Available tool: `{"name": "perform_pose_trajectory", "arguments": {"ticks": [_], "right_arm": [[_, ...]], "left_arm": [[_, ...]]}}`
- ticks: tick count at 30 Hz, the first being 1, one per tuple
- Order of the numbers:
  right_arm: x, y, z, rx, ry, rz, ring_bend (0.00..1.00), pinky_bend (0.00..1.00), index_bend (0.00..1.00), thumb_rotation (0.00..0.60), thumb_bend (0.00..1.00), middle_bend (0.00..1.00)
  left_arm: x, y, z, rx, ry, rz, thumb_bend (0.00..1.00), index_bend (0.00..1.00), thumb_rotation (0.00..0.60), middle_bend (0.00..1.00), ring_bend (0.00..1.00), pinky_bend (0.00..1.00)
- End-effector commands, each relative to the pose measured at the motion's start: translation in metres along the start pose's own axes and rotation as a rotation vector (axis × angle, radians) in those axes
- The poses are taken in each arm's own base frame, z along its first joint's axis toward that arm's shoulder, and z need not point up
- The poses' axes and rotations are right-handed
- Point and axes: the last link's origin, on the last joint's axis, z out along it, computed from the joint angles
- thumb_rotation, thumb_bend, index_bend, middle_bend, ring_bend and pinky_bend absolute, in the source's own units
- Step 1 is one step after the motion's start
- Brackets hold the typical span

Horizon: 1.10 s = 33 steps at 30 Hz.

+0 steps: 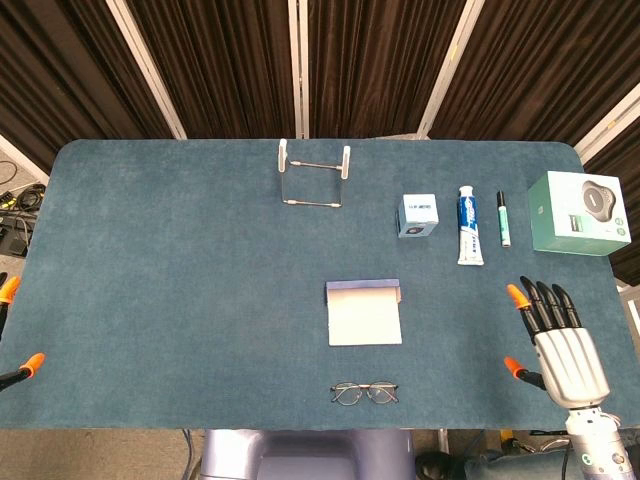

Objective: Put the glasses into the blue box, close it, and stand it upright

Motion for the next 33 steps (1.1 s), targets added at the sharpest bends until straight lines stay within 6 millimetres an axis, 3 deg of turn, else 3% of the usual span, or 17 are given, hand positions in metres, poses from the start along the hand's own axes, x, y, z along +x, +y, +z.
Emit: {"name": "perform_pose_trajectory", "arguments": {"ticks": [1, 6, 13, 17, 20, 22, 26, 33], "right_arm": [[-0.002, -0.002, 0.0, 0.016, -0.02, 0.0, 0.0, 0.0, 0.05, 0.6, 0.0, 0.0], [-0.009, -0.008, 0.003, 0.045, -0.074, 0.017, 0.0, 0.0, 0.04, 0.6, 0.0, 0.0], [-0.027, -0.04, 0.033, 0.239, -0.324, 0.107, 0.0, 0.0, 0.04, 0.6, 0.0, 0.0], [-0.034, -0.064, 0.051, 0.348, -0.429, 0.143, 0.0, 0.0, 0.13, 0.6, 0.0, 0.0], [-0.045, -0.086, 0.071, 0.422, -0.525, 0.148, 0.0, 0.0, 0.31, 0.6, 0.01, 0.0], [-0.062, -0.106, 0.085, 0.459, -0.605, 0.165, 0.0, 0.0, 0.41, 0.6, 0.04, 0.0], [-0.082, -0.121, 0.093, 0.476, -0.672, 0.135, 0.0, 0.0, 0.44, 0.6, 0.09, 0.0], [-0.102, -0.138, 0.088, 0.497, -0.705, 0.074, 0.0, 0.0, 0.45, 0.6, 0.16, 0.0]], "left_arm": [[0.0, -0.001, -0.001, 0.005, 0.001, 0.003, 0.0, 0.0, 0.6, 0.0, 0.0, 0.0], [-0.001, -0.001, 0.0, 0.012, -0.006, 0.003, 0.0, 0.0, 0.6, 0.0, 0.0, 0.0], [-0.005, -0.003, 0.006, 0.029, -0.019, 0.014, 0.0, 0.0, 0.6, 0.0, 0.0, 0.0], [-0.009, -0.004, 0.011, 0.044, -0.033, 0.029, 0.0, 0.0, 0.6, 0.0, 0.0, 0.0], [-0.013, -0.004, 0.015, 0.055, -0.043, 0.041, 0.0, 0.0, 0.6, 0.0, 0.0, 0.0], [-0.017, -0.004, 0.018, 0.063, -0.056, 0.049, 0.0, 0.0, 0.6, 0.0, 0.0, 0.0], [-0.021, -0.005, 0.022, 0.075, -0.076, 0.055, 0.0, 0.0, 0.6, 0.0, 0.0, 0.0], [-0.027, -0.006, 0.026, 0.078, -0.103, 0.058, 0.0, 0.0, 0.6, 0.0, 0.0, 0.0]]}}
